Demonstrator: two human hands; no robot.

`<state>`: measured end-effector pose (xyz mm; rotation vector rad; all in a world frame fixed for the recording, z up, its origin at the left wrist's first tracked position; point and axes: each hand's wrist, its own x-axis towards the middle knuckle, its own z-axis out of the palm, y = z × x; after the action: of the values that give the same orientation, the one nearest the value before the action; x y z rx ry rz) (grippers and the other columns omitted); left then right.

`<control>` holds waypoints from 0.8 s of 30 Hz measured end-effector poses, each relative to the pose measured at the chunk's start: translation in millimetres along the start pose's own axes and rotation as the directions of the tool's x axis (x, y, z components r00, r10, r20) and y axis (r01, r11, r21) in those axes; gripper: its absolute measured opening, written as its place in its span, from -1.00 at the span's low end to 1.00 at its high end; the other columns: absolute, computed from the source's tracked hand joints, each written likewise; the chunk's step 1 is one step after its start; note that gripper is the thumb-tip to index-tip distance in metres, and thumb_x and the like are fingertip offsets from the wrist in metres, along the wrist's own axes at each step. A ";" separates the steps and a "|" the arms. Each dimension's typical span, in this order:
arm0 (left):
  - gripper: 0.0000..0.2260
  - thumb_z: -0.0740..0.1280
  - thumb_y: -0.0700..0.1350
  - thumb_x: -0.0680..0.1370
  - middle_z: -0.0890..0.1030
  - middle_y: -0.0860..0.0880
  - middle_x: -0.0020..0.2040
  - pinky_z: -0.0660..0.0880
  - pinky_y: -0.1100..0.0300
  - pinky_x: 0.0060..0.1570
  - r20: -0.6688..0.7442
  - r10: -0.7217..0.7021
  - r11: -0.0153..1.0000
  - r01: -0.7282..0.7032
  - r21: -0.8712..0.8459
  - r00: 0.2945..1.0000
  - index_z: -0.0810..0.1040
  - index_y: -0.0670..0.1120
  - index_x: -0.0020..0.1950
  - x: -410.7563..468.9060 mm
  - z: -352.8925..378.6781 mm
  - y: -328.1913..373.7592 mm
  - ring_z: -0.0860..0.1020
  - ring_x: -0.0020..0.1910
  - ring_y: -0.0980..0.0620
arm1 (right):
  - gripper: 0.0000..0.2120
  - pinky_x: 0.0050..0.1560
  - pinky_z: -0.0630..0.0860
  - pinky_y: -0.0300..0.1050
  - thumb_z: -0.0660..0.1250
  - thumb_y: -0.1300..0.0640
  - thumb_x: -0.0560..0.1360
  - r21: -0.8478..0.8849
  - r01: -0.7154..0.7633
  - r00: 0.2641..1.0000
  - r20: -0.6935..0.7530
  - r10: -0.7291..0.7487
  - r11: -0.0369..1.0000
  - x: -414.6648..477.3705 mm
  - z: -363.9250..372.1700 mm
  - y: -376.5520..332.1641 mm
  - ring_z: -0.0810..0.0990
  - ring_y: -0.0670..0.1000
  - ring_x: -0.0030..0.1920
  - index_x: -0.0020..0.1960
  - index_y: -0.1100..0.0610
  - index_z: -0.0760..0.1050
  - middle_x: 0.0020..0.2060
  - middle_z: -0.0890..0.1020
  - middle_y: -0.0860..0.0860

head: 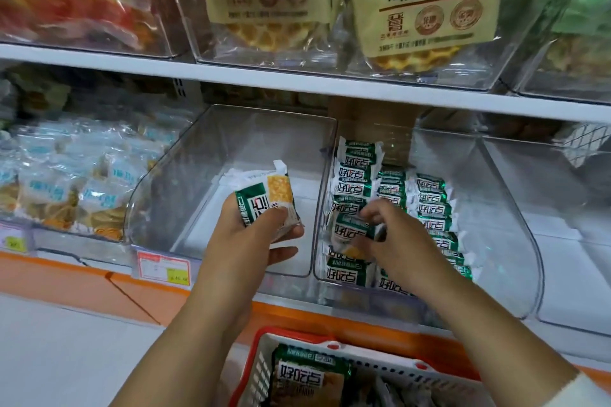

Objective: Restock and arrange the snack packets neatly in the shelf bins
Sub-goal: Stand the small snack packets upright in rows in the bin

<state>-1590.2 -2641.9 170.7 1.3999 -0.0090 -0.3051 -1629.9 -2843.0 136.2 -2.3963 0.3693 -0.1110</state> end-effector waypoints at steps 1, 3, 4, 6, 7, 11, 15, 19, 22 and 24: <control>-0.79 0.29 -0.24 0.60 0.70 -0.14 -0.03 0.63 0.11 -0.19 0.005 0.000 1.000 0.000 0.007 1.000 0.51 -0.05 0.20 0.2 -1.1 -1.0 0.71 -0.14 -0.03 | -0.71 -0.21 0.34 -0.26 0.43 0.02 0.47 -0.033 0.013 1.000 -0.012 -0.014 0.999 2.2 7.0 0.6 0.45 -0.17 -0.11 0.14 -0.04 0.43 0.06 0.46 -0.12; -0.80 0.29 -0.23 0.60 0.70 -0.13 -0.04 0.62 0.09 -0.17 0.017 0.003 1.000 -0.004 0.015 1.000 0.52 -0.05 0.20 0.9 -2.5 -2.3 0.71 -0.14 -0.03 | -0.71 -0.10 0.36 -0.22 0.42 0.05 0.49 -0.058 0.017 0.998 -0.061 -0.021 0.998 7.0 15.6 3.3 0.42 -0.14 -0.10 0.18 0.01 0.48 0.07 0.39 -0.06; -0.80 0.29 -0.23 0.60 0.71 -0.11 -0.05 0.62 0.08 -0.16 0.023 0.002 1.000 -0.002 0.019 1.000 0.53 -0.04 0.19 1.1 -2.8 -2.6 0.71 -0.14 -0.02 | -0.70 -0.07 0.36 -0.23 0.42 0.06 0.50 -0.055 0.013 0.996 -0.088 -0.018 0.998 9.1 17.7 5.2 0.40 -0.15 -0.13 0.21 0.02 0.49 0.05 0.35 -0.05; -0.81 0.30 -0.23 0.60 0.71 -0.08 -0.06 0.61 0.08 -0.15 0.043 -0.008 1.000 0.007 0.031 0.999 0.54 -0.03 0.18 1.6 -2.6 -2.8 0.71 -0.14 -0.01 | -0.67 -0.08 0.41 -0.21 0.42 0.04 0.49 -0.078 0.002 0.991 -0.133 -0.012 0.997 11.2 18.8 7.9 0.41 -0.11 -0.16 0.22 0.01 0.48 0.02 0.31 -0.04; -0.81 0.31 -0.22 0.59 0.71 -0.07 -0.06 0.61 0.09 -0.15 0.054 -0.013 0.999 0.011 0.041 0.998 0.54 -0.03 0.18 2.1 -2.4 -2.9 0.71 -0.13 0.00 | -0.66 -0.09 0.43 -0.18 0.43 0.02 0.48 -0.116 0.000 0.989 -0.148 -0.017 0.993 12.0 18.8 8.5 0.42 -0.08 -0.14 0.23 -0.01 0.47 0.01 0.30 -0.04; -0.83 0.34 -0.20 0.59 0.73 0.00 -0.07 0.60 0.09 -0.13 0.120 -0.016 0.994 0.003 0.106 0.993 0.57 -0.02 0.15 1.3 -0.5 -2.5 0.71 -0.10 0.02 | -0.65 -0.07 0.51 -0.09 0.41 -0.09 0.48 -0.236 0.021 0.982 -0.178 -0.065 0.971 9.4 17.3 9.1 0.41 -0.04 -0.06 0.22 -0.06 0.47 -0.02 0.30 -0.05; -0.87 0.36 -0.14 0.58 0.73 -0.01 -0.06 0.56 0.10 -0.16 0.186 -0.038 0.988 0.009 0.156 0.982 0.60 0.00 0.11 -4.9 4.5 -1.8 0.71 -0.09 0.00 | -0.72 -0.19 0.38 -0.27 0.32 -0.11 0.52 -0.094 0.039 0.949 -0.308 -0.067 0.995 -6.0 -5.1 -0.6 0.47 -0.13 -0.03 0.21 -0.12 0.45 0.03 0.35 -0.12; -0.87 0.29 -0.08 0.63 0.73 -0.04 -0.05 0.58 0.08 -0.17 0.253 -0.123 0.984 0.085 0.154 0.960 0.62 -0.01 0.10 -16.4 17.7 -1.2 0.71 -0.08 -0.04 | -0.76 -0.05 0.40 -0.43 0.36 0.01 0.51 0.121 0.239 0.942 -0.267 -0.201 0.963 -47.0 -35.3 -21.4 0.49 -0.29 0.04 0.10 -0.27 0.45 0.06 0.46 -0.23; -0.82 0.26 -0.02 0.64 0.73 -0.04 -0.02 0.64 0.03 -0.06 0.325 -0.160 0.976 0.101 0.192 0.932 0.64 0.00 0.12 -27.7 27.5 -2.1 0.71 -0.05 -0.06 | -0.54 0.20 0.26 -0.44 0.42 -0.05 0.45 0.020 0.307 0.947 -0.102 -0.303 0.952 -80.6 -35.4 -24.8 0.26 -0.39 0.29 0.24 -0.36 0.33 0.29 0.23 -0.36; -0.79 0.25 0.02 0.64 0.72 0.00 0.00 0.63 0.00 0.05 0.400 -0.174 0.966 0.078 0.246 0.900 0.64 0.02 0.15 -36.3 32.0 -6.1 0.69 -0.01 -0.04 | -0.45 0.23 0.18 -0.51 0.44 -0.09 0.44 0.049 0.289 0.957 -0.039 -0.287 0.956 -95.3 -30.3 -20.7 0.12 -0.48 0.33 0.27 -0.43 0.24 0.35 0.13 -0.43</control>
<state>-1632.3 -2665.8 176.8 1.5375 -0.3173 -0.7312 -1721.6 -2819.4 174.5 -2.3827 0.0275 -0.2881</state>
